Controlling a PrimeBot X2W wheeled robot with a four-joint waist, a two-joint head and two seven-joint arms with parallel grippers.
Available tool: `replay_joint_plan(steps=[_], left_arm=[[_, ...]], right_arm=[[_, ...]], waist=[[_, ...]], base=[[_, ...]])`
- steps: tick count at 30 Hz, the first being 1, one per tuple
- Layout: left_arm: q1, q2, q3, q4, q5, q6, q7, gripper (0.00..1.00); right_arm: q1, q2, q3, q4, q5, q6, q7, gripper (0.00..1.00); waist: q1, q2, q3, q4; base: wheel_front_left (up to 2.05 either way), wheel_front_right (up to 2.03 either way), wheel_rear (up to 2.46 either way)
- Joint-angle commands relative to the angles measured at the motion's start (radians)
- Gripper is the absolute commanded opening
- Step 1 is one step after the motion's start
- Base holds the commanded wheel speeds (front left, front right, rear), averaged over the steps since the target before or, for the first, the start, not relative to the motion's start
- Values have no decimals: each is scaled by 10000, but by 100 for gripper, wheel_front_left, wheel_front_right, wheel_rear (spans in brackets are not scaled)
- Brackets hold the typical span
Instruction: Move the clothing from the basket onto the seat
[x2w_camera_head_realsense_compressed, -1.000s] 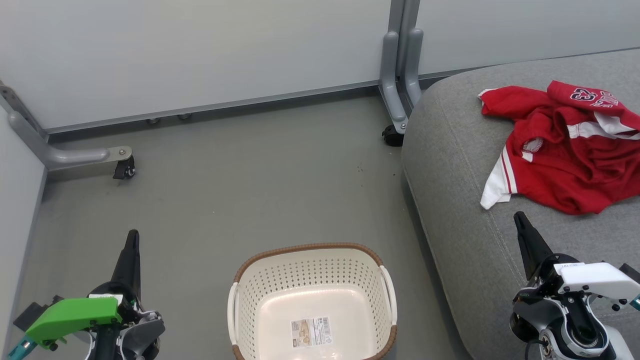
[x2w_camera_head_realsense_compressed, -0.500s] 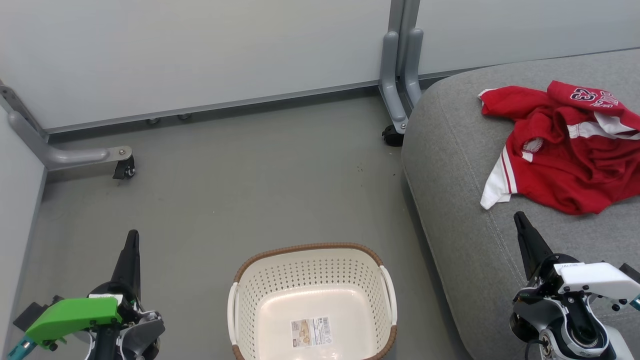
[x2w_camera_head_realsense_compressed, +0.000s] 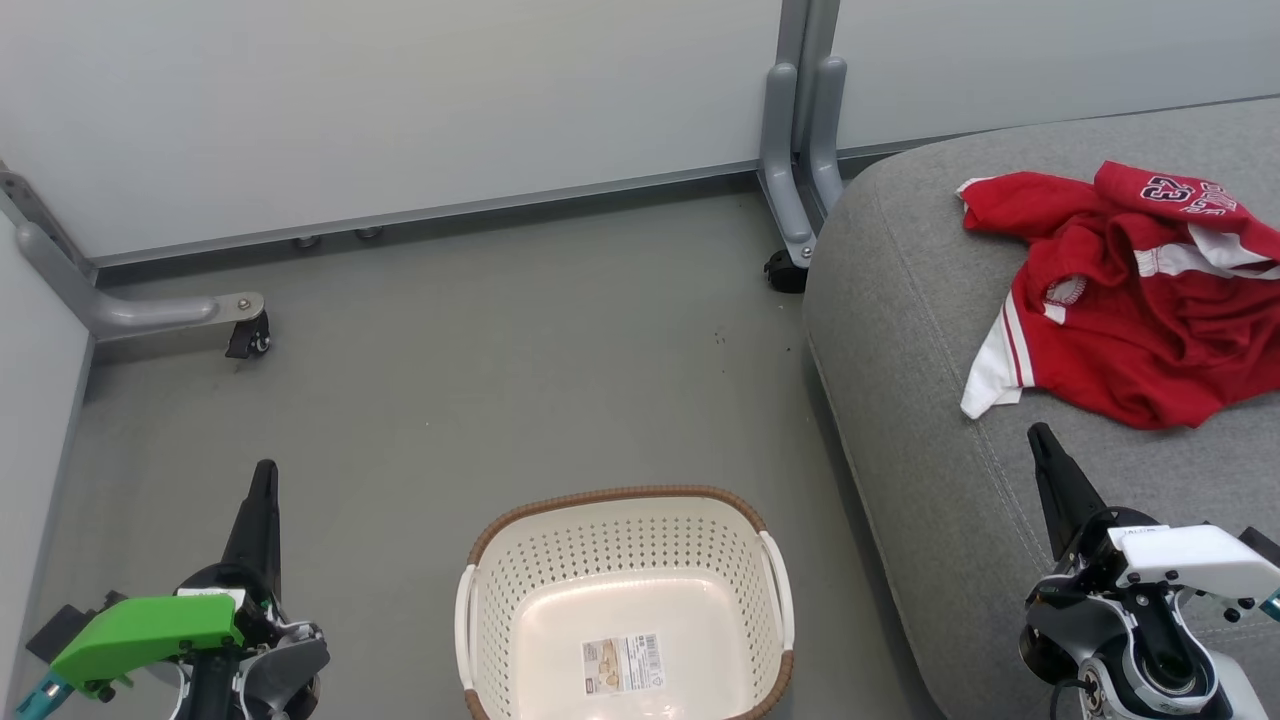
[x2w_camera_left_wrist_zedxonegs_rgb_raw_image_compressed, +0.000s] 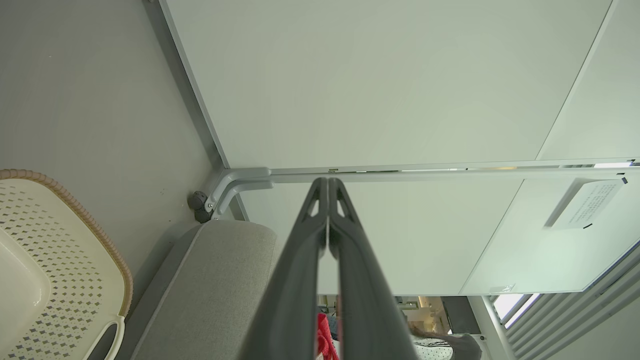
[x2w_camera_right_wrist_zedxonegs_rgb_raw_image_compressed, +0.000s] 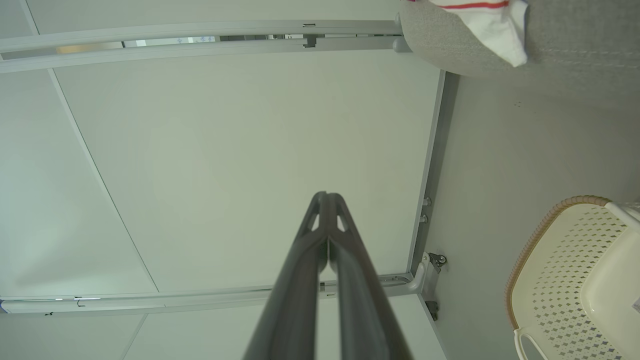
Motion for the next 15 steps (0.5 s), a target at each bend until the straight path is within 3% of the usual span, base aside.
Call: replay_joint_plan(steps=[1,15], left_arm=[[-160,10,32,6,45,-53,17,0],[-162,4,37,7,47,-53,25,0]], right_arm=[[-80,-11,-17,23,-42,4,17,0],[-81,-7,-23,24,-45,4,26,0]], waist=[[0,0,0,0],[0,0,0,0]], base=[[0,0,0],[0,0,0]])
